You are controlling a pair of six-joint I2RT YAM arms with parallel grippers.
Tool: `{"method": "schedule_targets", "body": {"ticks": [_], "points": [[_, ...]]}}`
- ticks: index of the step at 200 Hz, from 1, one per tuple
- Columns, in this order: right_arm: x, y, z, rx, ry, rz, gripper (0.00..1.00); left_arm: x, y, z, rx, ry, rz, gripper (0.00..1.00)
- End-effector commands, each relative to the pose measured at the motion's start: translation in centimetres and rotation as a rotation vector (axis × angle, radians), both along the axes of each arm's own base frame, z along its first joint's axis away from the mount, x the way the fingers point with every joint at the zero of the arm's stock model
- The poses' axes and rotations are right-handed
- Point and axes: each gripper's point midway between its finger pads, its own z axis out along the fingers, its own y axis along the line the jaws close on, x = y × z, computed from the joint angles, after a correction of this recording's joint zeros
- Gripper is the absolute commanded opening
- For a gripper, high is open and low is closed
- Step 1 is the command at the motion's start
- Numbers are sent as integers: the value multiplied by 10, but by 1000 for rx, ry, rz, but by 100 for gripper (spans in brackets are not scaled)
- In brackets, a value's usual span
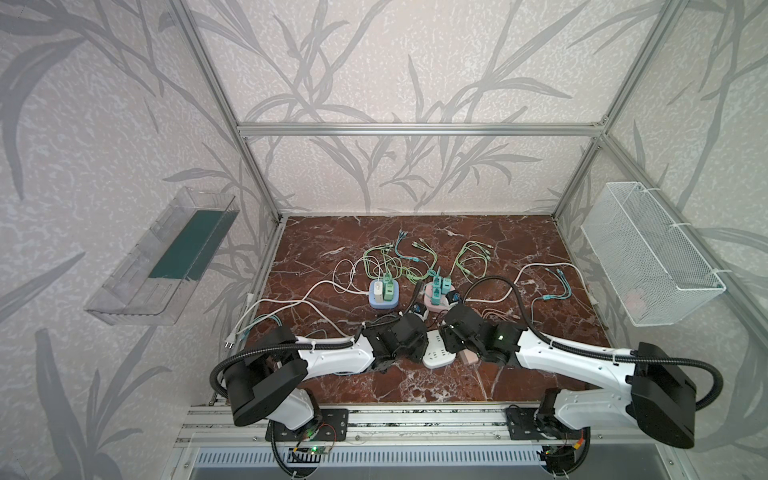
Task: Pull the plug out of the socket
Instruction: 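Pull the white charger up from the white strip with right gripper, then set the white charger down with right gripper while left arm moves to blue strip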
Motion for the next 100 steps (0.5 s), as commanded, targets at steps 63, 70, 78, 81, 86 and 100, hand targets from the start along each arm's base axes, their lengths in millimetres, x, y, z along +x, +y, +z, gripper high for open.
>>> {"method": "schedule_targets", "body": {"ticks": [63, 70, 78, 81, 86, 100], "points": [[-6, -24, -13, 3, 86, -8, 46, -17, 28, -5, 75, 17, -21, 48], [-7, -27, -15, -3, 90, -12, 46, -18, 27, -4, 69, 15, -24, 49], [-7, -29, -16, -7, 93, -18, 46, -17, 27, -1, 60, 7, -26, 49], [-7, -30, -16, -9, 94, -18, 46, -18, 27, 0, 57, 5, -26, 49], [-7, -31, -16, -11, 97, -20, 46, -17, 27, 1, 51, 1, -24, 49], [-8, -34, -18, -23, 105, -23, 46, -17, 27, 6, 35, -13, -23, 50]]}}
